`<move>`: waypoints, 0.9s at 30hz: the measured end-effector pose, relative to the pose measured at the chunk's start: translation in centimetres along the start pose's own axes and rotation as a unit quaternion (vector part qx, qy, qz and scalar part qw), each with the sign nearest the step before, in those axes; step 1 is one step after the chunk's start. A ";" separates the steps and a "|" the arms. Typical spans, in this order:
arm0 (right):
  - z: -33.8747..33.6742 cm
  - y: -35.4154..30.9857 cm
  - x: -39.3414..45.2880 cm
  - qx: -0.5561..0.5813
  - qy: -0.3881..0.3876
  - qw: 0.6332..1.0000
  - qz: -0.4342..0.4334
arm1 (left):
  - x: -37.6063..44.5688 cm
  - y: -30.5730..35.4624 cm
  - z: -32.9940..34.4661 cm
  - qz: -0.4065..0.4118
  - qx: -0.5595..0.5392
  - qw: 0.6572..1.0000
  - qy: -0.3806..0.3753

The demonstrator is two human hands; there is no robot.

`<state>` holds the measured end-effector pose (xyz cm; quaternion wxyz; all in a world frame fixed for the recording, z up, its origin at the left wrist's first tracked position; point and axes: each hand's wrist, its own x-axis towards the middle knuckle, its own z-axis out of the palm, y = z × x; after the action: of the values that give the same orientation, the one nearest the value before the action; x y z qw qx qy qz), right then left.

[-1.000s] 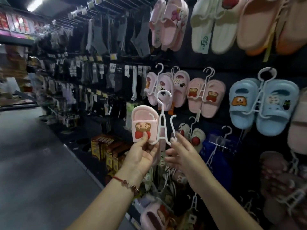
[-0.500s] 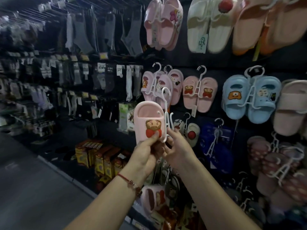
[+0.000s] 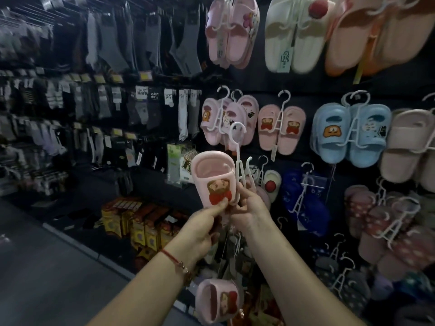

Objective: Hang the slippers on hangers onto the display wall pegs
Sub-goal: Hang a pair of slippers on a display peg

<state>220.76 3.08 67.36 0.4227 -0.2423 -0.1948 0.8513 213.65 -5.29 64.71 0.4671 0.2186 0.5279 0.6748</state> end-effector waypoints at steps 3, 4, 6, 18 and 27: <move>0.9 -0.4 0.7 0.009 0.016 1.000 -0.014 | -1.1 -3.1 -1.1 -0.007 0.093 0.995 0.039; 1.3 -0.5 0.7 0.018 0.021 1.000 -0.012 | -1.2 -4.6 -1.4 -0.024 0.148 0.987 0.050; 2.3 -0.7 0.9 0.031 0.038 0.999 -0.018 | -1.4 -8.2 -2.1 -0.076 0.282 0.956 0.034; 7.8 -3.3 -1.8 0.063 -0.029 0.997 -0.024 | 3.8 -13.8 -4.7 0.020 0.479 0.877 0.032; 9.1 -6.1 -2.8 0.043 -0.042 0.998 0.015 | 8.8 -11.6 -5.5 0.154 0.669 0.707 0.172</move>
<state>220.81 3.07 78.68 0.4116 -0.1903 -0.1722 0.8745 209.79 -0.46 50.44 -0.0104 0.4318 0.8712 0.2334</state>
